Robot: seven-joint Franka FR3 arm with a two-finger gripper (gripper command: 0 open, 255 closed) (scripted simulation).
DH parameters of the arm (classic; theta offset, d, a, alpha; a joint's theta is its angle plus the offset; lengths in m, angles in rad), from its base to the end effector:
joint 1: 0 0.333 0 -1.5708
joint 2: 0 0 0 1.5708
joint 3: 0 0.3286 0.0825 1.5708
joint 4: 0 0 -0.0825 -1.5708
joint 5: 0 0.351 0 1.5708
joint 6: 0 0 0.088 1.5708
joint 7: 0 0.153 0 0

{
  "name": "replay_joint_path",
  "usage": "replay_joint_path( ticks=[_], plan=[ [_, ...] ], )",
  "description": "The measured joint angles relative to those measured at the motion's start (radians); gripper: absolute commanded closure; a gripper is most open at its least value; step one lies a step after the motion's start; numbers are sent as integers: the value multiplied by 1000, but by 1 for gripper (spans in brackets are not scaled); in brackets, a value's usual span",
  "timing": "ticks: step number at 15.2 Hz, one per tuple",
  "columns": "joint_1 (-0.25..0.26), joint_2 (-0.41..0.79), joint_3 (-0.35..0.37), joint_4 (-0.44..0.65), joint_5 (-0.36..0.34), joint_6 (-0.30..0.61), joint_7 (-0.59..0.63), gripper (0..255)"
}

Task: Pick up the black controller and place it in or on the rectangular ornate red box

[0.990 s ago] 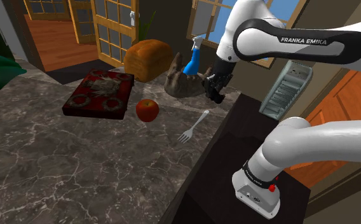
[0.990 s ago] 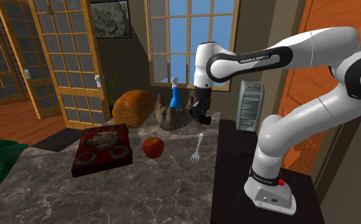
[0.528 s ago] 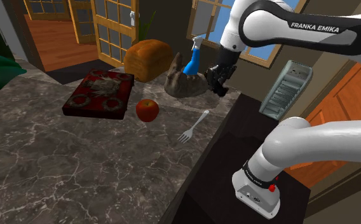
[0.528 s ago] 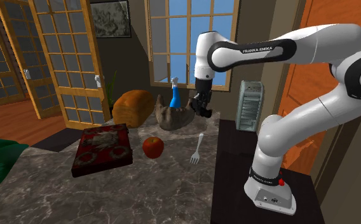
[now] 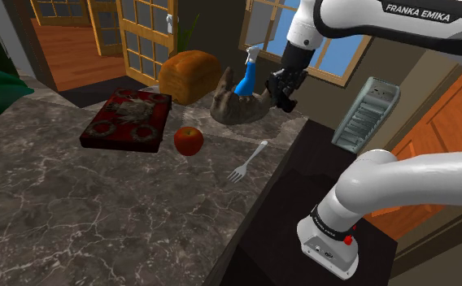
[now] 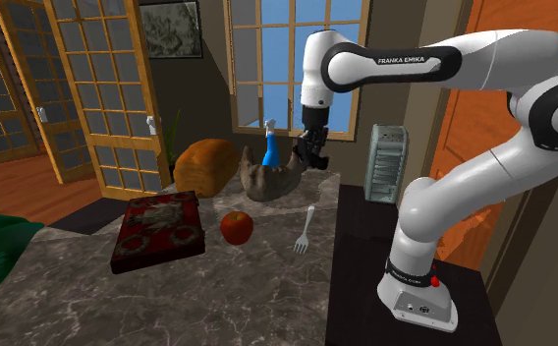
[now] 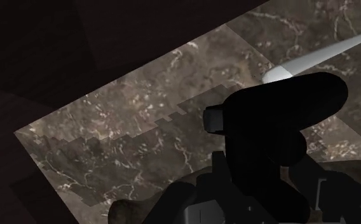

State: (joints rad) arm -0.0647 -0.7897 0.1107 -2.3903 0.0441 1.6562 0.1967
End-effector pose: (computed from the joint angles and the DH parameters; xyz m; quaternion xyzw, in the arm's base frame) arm 0.2747 0.0268 0.5452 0.9953 -0.0917 0.0279 0.0144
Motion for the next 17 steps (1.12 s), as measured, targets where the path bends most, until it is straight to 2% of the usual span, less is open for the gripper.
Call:
replay_joint_path(
  ticks=[6, 9, 17],
  plan=[
    [16, 147, 94, 103, 38, 47, 97, 255],
    [21, 248, 150, 196, 46, 59, 158, 255],
    [21, 526, 278, 434, 4, 95, 313, 255]
  ],
)
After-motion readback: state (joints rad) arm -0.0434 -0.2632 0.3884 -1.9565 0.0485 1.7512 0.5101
